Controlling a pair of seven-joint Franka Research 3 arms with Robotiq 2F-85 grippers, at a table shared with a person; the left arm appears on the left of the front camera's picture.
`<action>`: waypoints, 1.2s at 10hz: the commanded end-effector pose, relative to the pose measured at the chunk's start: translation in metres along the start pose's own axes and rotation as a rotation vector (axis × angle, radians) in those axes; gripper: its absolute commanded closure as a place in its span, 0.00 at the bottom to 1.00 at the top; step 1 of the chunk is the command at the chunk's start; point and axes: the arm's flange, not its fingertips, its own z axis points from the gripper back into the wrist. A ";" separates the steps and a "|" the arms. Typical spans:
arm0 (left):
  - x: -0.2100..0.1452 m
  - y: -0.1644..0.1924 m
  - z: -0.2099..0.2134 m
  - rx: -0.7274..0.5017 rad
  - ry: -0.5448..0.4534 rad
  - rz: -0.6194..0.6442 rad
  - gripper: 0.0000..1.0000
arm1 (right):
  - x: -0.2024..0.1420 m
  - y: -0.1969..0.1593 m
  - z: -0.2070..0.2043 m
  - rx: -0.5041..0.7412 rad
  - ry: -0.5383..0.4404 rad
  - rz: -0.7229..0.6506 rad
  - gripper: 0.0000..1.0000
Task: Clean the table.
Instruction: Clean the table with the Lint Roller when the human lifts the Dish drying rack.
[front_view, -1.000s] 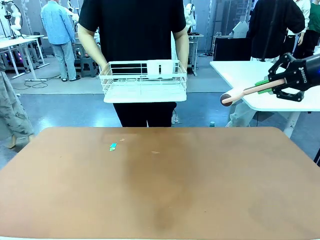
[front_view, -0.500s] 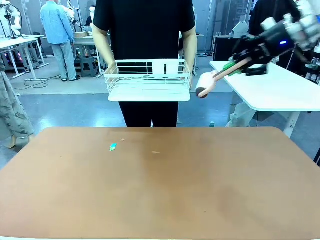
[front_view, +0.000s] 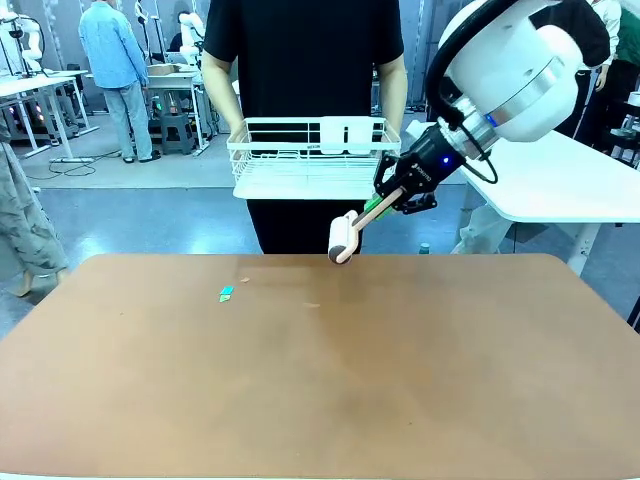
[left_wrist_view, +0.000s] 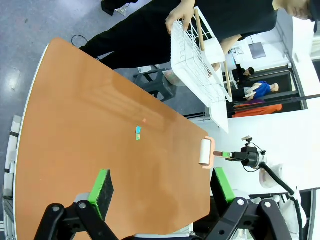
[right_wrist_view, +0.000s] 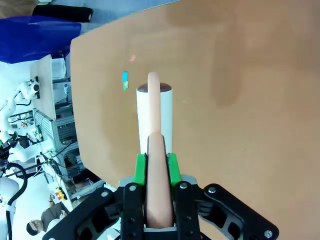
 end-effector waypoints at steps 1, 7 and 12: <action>0.001 -0.001 0.002 -0.031 -0.011 0.001 0.00 | 0.001 0.011 0.016 0.001 -0.039 0.002 0.79; 0.001 -0.001 0.002 -0.031 -0.011 0.001 0.00 | 0.000 0.000 0.000 0.000 0.000 0.000 0.79; 0.001 -0.001 0.002 -0.031 -0.011 0.001 0.00 | 0.020 0.029 -0.065 -0.054 0.006 0.014 0.79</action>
